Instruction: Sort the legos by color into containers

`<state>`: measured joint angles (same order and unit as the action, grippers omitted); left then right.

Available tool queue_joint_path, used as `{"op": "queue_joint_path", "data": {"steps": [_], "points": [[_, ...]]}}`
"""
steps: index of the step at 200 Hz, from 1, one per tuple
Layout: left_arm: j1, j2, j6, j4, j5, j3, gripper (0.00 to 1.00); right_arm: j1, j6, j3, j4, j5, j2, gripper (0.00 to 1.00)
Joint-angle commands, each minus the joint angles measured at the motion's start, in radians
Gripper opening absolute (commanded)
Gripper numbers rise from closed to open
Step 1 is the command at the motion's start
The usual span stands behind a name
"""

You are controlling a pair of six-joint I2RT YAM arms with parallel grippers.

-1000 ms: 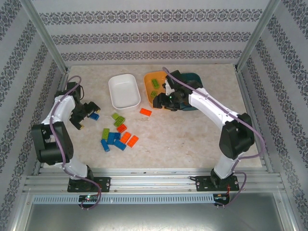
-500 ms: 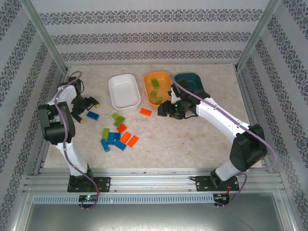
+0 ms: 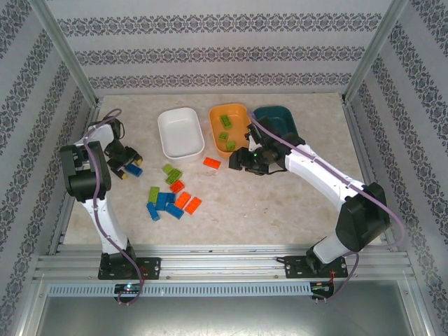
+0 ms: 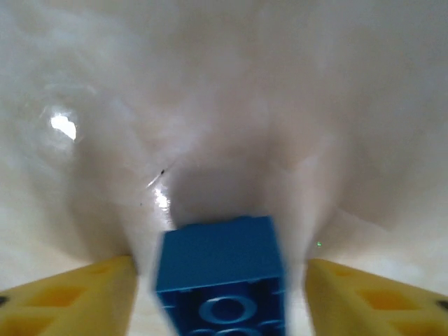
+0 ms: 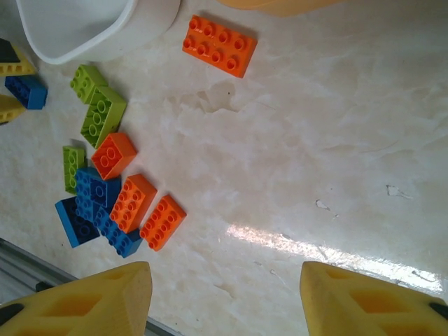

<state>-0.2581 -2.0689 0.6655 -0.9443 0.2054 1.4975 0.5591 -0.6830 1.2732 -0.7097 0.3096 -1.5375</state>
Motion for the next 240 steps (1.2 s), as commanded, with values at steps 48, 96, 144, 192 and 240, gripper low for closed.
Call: {"op": "queue_joint_path", "data": {"steps": [48, 96, 144, 192, 240], "points": [[-0.006, -0.032, -0.014, 0.056, 0.051, 0.0, 0.35, 0.03, -0.019, 0.012, -0.02, -0.05, 0.034, 0.58], [-0.006, 0.107, 0.009, 0.111, 0.137, -0.051, 0.34, 0.006, 0.003, 0.027, -0.022, -0.033, 0.035, 0.58], [0.036, 0.263, 0.219, 0.361, 0.34, -0.108, 0.34, -0.03, 0.002, -0.02, 0.015, 0.002, 0.057, 0.58], [0.211, 0.159, 0.266, 0.324, 0.315, 0.125, 0.35, -0.047, 0.017, -0.033, 0.012, 0.018, 0.078, 0.58], [0.329, -0.066, 0.157, 0.104, 0.192, 0.409, 0.35, -0.072, 0.016, -0.094, 0.003, 0.009, 0.158, 0.58]]}}
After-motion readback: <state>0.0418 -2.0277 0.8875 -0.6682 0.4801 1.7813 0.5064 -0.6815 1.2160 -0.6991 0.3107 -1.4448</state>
